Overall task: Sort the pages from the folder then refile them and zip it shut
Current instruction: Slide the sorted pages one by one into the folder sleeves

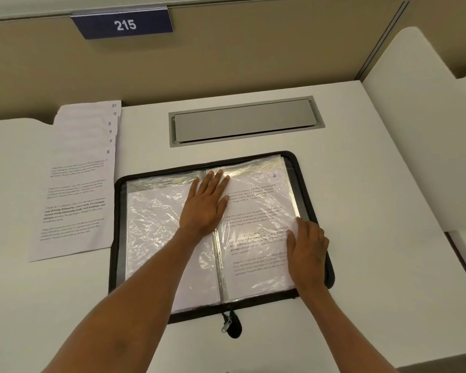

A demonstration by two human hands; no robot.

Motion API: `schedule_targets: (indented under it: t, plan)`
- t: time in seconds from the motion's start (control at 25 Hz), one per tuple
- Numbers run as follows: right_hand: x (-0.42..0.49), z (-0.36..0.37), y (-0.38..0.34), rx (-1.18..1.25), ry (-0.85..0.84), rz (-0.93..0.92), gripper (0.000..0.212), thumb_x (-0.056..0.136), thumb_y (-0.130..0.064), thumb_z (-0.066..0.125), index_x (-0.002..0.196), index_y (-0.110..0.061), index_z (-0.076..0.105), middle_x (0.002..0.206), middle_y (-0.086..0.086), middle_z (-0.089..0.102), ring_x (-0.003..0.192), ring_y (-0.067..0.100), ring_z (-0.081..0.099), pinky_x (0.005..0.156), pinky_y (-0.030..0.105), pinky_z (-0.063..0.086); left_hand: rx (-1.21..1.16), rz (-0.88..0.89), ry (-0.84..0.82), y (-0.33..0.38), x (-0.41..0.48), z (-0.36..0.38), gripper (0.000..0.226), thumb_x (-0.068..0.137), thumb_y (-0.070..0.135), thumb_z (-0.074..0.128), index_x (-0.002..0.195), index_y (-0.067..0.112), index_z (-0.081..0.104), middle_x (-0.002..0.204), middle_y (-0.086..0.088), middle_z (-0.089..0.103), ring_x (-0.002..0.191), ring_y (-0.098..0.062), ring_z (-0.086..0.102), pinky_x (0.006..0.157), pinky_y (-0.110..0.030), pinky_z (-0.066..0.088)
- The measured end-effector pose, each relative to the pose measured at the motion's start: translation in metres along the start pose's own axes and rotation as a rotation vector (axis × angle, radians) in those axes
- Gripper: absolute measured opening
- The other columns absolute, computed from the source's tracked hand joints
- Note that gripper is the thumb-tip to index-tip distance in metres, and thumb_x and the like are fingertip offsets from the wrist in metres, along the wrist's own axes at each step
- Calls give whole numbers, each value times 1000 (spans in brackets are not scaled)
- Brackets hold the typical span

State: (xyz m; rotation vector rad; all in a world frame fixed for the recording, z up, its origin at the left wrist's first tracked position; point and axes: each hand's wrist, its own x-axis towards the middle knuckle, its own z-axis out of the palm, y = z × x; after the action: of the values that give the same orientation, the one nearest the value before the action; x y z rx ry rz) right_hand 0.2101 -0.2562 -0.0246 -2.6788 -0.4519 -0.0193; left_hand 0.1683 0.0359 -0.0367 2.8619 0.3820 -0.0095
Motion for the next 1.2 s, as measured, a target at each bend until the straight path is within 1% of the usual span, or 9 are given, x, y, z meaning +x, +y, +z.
schedule_targets:
  t: [0.2,0.36,0.56,0.64,0.72,0.84,0.96,1.04,1.2]
  plan:
    - [4,-16,0,274,-19,184,13,97,-20,68,106,-13,60,94,2,61,84,22,61,76,42,56,-4,0,-1,0,0,1,60,111,52,10,167,31,5,175,9,0,160,-11,-9,130,-47,0]
    - [11,-28,-4,322,-54,272,13,93,-15,74,89,-16,62,75,-2,64,70,21,64,65,35,55,1,5,-31,0,2,0,60,111,50,12,167,31,5,175,9,-1,160,-12,-9,130,-46,-4]
    - [5,-38,-13,67,75,141,8,90,-15,76,90,-15,68,84,2,69,73,21,60,62,29,46,-98,-36,-40,7,1,-10,60,111,48,22,167,27,13,175,5,2,160,-13,-7,128,-51,-12]
    - [-1,-44,-23,33,118,72,9,89,-13,76,88,-15,67,86,2,65,75,20,58,61,31,47,-155,-62,45,16,-5,-16,58,112,45,28,165,24,22,175,2,9,161,-15,0,128,-53,-5]
    - [-8,-54,-43,177,107,61,11,92,-15,72,88,-17,61,84,-1,63,75,17,60,59,30,49,-308,-78,124,29,-12,-26,56,110,45,38,161,23,33,171,0,23,158,-21,20,127,-52,15]
    - [-21,-65,-85,395,4,19,11,97,-20,67,93,-19,57,85,-5,66,77,11,64,59,23,51,-742,-157,104,53,-23,-51,64,104,56,50,159,26,36,161,3,40,132,-19,55,105,-41,48]
    - [-36,-65,-126,461,-148,-97,13,98,-22,66,95,-21,54,95,-5,70,85,8,67,68,23,57,-985,-279,129,61,-30,-77,65,100,63,52,152,26,47,139,3,62,111,-19,67,93,-39,58]
    - [-46,-60,-146,470,-243,-158,12,98,-27,66,95,-24,55,97,-5,70,89,11,69,76,29,60,-1051,-346,196,50,-36,-88,50,102,50,59,141,19,58,127,-1,69,108,-21,69,88,-39,61]
    - [-45,-49,-166,671,-349,-173,12,100,-36,63,97,-25,62,100,-12,71,95,2,67,82,26,56,-961,-429,297,9,-56,-101,28,101,23,62,126,10,66,116,-5,71,103,-20,68,73,-18,50]
